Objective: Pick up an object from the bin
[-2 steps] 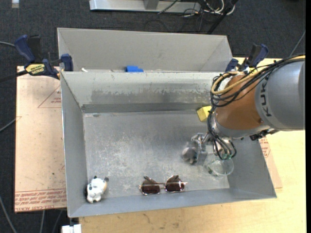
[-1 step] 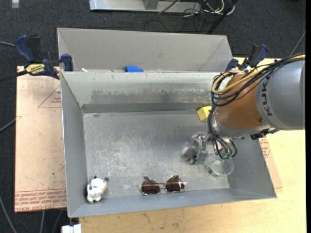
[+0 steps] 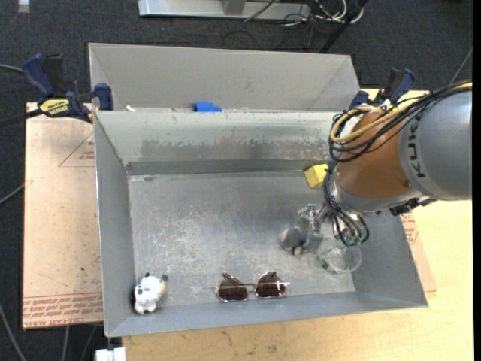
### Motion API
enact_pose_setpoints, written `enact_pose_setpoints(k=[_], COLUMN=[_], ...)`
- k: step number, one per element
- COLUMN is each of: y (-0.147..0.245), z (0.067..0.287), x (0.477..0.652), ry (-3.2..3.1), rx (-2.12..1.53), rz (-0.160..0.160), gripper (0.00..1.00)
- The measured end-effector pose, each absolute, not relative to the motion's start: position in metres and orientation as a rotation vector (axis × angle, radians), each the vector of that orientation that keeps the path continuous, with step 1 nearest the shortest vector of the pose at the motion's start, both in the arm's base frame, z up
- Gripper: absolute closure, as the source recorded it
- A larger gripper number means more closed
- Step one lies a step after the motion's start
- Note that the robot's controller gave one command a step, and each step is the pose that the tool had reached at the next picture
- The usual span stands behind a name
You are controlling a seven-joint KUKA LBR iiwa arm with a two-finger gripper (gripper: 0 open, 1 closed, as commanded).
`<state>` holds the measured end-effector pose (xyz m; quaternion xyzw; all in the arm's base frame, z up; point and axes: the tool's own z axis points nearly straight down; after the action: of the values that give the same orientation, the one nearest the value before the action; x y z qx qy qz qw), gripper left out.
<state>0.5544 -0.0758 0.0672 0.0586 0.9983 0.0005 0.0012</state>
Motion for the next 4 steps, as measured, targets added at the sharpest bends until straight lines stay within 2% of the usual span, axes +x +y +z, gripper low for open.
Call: enact_pose_setpoints(k=[2, 4], y=[-0.076, -0.076], z=[0.103, 0.122], x=[0.555, 0.555], ry=[3.134, 3.132], rx=[0.184, 0.184], rz=[0.002, 0.002], gripper=[1.0, 1.0])
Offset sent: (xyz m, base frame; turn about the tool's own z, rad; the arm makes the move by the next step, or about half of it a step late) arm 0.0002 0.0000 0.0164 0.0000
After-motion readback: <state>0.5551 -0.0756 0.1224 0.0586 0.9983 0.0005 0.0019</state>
